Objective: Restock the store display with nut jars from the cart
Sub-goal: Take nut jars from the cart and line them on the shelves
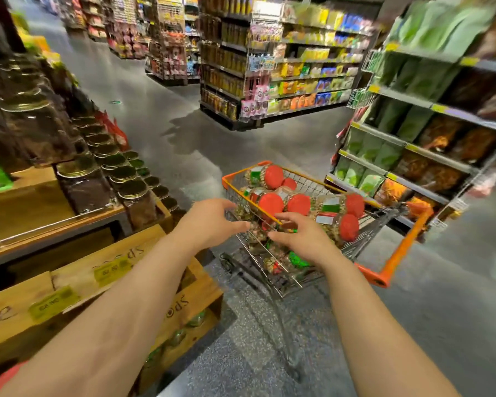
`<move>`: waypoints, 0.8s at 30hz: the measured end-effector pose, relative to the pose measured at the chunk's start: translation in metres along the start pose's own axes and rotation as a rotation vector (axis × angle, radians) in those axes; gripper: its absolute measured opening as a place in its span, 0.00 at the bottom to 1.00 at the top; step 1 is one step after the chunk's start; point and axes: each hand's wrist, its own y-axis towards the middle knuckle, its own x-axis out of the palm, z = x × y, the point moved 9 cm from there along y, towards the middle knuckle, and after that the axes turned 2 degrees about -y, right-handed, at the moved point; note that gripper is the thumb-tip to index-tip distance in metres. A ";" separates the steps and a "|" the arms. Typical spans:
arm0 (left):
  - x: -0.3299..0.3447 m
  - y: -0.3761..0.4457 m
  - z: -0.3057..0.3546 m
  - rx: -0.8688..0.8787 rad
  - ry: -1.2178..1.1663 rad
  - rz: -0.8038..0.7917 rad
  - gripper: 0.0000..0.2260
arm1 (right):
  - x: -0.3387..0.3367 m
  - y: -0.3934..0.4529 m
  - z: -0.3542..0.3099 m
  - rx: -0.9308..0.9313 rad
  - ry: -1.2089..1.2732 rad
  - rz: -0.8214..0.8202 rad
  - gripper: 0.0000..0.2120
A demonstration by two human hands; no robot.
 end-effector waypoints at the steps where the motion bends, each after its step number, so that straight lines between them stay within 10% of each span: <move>1: 0.005 0.010 0.008 0.003 0.005 -0.008 0.33 | -0.010 0.003 0.008 0.005 0.009 0.003 0.26; 24: 0.011 0.320 0.016 0.062 0.062 -0.089 0.38 | -0.082 0.245 0.087 0.207 0.144 0.113 0.30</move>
